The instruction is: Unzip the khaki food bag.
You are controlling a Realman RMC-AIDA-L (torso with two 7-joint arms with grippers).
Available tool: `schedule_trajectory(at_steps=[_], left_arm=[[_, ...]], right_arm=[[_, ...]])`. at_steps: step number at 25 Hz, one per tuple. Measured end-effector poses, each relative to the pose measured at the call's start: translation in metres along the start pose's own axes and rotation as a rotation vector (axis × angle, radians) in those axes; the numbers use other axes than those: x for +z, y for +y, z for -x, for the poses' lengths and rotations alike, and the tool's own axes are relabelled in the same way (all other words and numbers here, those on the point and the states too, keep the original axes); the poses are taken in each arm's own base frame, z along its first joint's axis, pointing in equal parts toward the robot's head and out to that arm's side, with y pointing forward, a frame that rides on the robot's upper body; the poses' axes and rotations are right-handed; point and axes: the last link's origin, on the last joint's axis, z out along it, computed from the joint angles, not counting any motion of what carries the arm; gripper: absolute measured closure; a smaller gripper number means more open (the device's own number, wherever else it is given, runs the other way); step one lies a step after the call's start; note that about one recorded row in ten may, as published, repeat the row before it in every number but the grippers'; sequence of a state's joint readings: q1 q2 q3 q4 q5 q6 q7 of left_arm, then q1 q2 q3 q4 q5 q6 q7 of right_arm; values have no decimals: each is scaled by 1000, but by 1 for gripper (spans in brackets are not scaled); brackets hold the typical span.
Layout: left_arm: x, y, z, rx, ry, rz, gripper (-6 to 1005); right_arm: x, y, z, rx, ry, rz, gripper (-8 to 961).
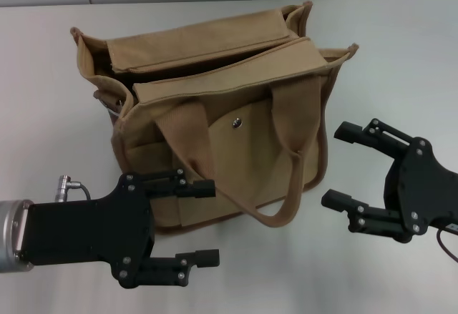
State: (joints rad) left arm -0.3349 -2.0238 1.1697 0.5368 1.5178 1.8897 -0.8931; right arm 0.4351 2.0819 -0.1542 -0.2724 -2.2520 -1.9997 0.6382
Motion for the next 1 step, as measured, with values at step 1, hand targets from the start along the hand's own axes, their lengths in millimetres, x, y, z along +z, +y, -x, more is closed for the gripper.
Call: schedule_trajectory(at_steps=[1], left_arm=[[0,0,0,0,0,0,263]], right_arm=[[0,0,0,0,0,0,113]])
